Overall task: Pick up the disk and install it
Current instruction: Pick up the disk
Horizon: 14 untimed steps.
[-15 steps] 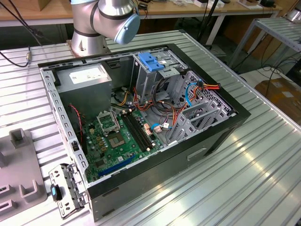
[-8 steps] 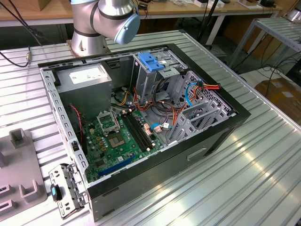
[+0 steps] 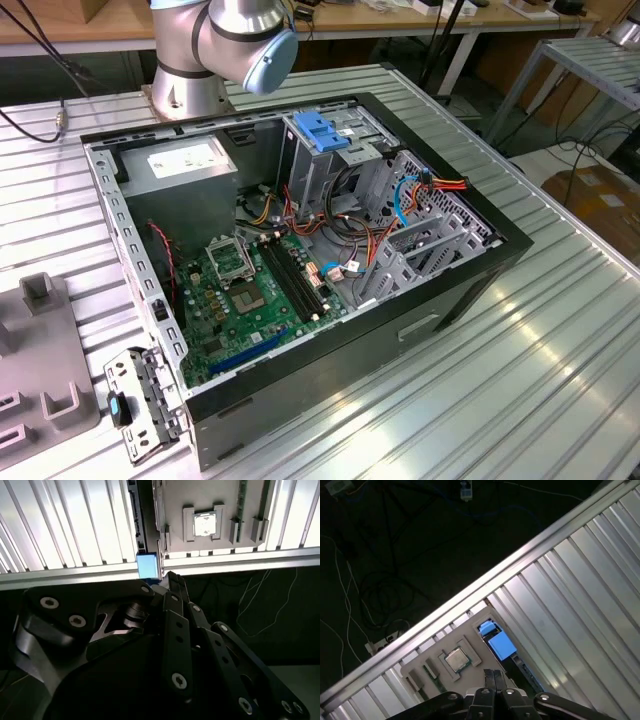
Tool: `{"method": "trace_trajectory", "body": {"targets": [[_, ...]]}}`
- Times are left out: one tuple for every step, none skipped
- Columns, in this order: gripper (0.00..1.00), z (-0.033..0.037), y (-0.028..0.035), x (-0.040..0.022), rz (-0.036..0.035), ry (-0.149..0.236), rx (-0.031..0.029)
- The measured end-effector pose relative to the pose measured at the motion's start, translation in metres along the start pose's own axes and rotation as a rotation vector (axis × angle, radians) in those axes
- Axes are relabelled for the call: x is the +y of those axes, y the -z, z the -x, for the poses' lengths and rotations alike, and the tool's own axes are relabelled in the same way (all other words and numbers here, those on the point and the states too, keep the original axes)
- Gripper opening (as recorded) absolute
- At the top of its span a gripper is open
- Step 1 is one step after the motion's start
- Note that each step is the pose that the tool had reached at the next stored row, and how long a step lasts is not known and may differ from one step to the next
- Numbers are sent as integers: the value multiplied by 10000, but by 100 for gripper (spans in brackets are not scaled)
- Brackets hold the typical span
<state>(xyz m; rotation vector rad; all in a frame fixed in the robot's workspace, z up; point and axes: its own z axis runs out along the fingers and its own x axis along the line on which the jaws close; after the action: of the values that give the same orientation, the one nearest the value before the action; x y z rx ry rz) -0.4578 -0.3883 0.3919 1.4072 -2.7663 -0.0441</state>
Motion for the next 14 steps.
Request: {"method": "trace_trajectory", "body": {"targets": [[11, 0, 0, 0, -2, 92, 4], [11, 0, 0, 0, -3, 156, 7], [11, 0, 0, 0, -5, 243, 11], [11, 0, 0, 0, -6, 304, 13], [11, 0, 0, 0, -8, 376, 16], [11, 0, 0, 0, -9, 433, 18], [11, 0, 0, 0, -10, 499, 21], [11, 0, 0, 0, -12, 557, 23], [11, 0, 0, 0, -13, 620, 26], [11, 0, 0, 0, -14, 685, 29], [11, 0, 0, 0, -15, 750, 32], [11, 0, 0, 0, -17, 824, 35], [11, 0, 0, 0, -19, 907, 38], [11, 0, 0, 0, -20, 966, 41]]}}
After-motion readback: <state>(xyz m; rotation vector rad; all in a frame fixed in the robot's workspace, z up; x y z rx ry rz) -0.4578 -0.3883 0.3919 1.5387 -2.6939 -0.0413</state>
